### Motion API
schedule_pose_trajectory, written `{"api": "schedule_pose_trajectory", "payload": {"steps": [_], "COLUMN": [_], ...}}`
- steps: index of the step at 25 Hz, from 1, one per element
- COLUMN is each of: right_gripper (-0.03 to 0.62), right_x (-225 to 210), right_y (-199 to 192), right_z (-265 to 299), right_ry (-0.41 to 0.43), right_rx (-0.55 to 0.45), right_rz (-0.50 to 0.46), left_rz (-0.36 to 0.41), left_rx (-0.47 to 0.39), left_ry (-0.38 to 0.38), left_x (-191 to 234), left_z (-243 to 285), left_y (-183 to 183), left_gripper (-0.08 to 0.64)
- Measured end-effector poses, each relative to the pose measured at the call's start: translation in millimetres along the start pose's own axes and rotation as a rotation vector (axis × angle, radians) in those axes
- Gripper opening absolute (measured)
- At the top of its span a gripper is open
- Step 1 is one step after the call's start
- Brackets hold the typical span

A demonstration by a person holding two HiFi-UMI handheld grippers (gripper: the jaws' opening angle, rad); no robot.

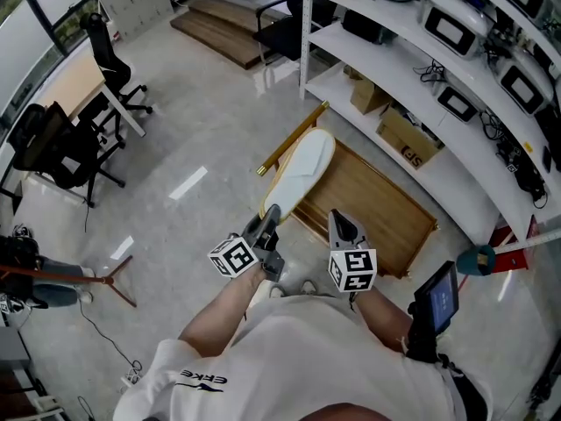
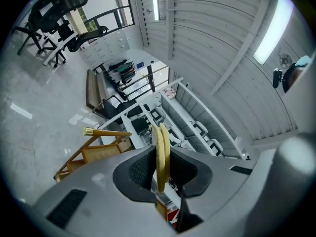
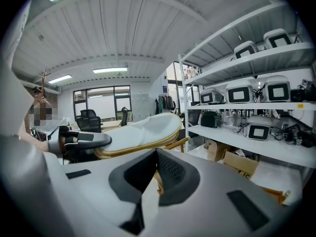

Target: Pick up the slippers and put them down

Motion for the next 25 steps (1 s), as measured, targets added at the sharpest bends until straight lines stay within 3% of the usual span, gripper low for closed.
{"api": "schedule_pose_trajectory", "payload": {"steps": [14,25], "right_gripper": [0.005,0.005], "right_x": [8.6,28.2], "right_y": [-2.6,-15.3], "right_z": [-12.1,-37.5], "right_ry": [-0.045,-0.151], "right_rx": [-0.004,0.020], "right_rz": [0.003,0.031], "left_rz": [-0.021,-0.058], "left_rx": [0.024,0.106], "left_ry": [-0.025,-0.068], "left_x": [0.6,6.8], "left_z": [-4.5,-12.3], "left_y": [-3.0,-6.7], "left_gripper": [0.061,0.061]}}
Point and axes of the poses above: the fingertips, and each gripper's own axes: z forward along the fingers, x to its left, y out of its top, the point moved 10 cm from there along -z, backward along the fingers, and after that the axes turned 3 degrees about x, right-handed, at the moved point
